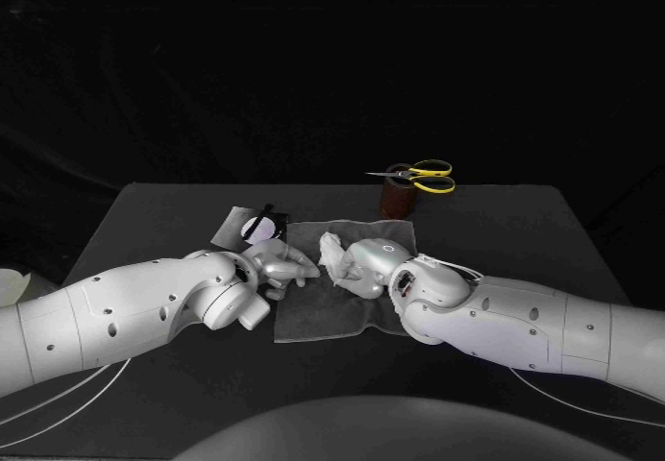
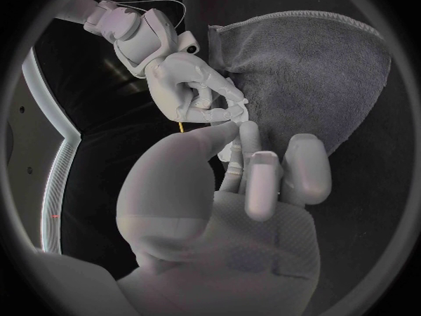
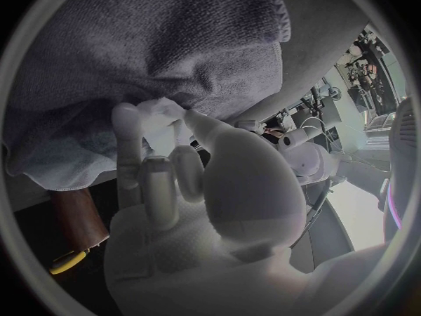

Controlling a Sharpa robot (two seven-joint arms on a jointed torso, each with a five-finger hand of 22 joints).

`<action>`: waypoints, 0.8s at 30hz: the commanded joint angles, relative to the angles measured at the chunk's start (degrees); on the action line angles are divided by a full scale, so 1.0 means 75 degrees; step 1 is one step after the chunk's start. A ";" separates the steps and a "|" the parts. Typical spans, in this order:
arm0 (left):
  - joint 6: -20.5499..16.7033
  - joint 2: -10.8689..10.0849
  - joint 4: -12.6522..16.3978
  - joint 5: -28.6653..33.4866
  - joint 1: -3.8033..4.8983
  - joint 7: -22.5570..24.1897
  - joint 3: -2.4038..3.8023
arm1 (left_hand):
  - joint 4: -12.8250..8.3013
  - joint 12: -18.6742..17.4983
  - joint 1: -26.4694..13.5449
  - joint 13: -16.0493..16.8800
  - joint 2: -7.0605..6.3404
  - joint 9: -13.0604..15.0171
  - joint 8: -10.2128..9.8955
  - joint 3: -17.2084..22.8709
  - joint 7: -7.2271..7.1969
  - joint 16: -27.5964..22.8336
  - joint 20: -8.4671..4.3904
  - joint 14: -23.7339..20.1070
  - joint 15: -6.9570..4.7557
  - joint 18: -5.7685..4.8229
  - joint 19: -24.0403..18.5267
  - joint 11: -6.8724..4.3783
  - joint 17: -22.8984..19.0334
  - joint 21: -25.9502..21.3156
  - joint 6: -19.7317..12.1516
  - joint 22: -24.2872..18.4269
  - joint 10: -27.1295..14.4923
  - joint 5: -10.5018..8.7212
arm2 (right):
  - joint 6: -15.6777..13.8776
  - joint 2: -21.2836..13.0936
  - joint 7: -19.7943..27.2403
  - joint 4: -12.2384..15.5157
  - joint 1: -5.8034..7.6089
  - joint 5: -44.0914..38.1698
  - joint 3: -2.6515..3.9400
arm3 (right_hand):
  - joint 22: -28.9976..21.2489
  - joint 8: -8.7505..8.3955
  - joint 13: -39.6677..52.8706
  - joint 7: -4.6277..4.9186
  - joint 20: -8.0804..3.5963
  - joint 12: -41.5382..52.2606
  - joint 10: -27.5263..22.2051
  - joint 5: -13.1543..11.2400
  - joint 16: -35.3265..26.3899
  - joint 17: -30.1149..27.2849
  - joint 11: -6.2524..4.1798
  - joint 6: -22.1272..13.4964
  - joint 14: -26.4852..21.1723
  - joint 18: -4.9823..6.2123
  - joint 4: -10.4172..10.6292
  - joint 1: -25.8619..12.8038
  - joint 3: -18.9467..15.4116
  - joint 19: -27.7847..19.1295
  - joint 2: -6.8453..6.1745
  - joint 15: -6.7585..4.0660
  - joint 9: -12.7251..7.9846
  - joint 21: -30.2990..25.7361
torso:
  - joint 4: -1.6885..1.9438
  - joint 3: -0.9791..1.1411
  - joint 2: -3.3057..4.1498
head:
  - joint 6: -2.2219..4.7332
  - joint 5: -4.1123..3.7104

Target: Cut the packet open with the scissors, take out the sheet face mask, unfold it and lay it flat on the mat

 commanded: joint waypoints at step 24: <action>0.0310 0.0031 0.0037 0.0775 -0.0001 0.0358 0.0002 | 0.0122 -0.1057 -0.0262 -0.0521 -0.0217 -0.0084 -0.0051 0.0236 0.0072 -0.0741 0.0071 -0.1081 0.0087 0.0332 -0.1010 0.0073 -0.2052 -0.1531 -0.0136 -0.1462 -0.0538 0.0013 | -0.1545 -0.0400 0.0467 0.0432 -0.0048 0.0614 -0.0002 | 0.0528 0.0685 0.0819 -0.0252 -0.0237 0.0393 0.0258 -0.0067 0.0215 0.1577 -0.0289 0.0321 0.0653 -0.0057 -0.0454 0.0034 0.0614 0.0384 0.0336 -0.0272 0.0536 0.0932 | -0.0017 0.0014 -0.0005 | 0.0000 -0.0016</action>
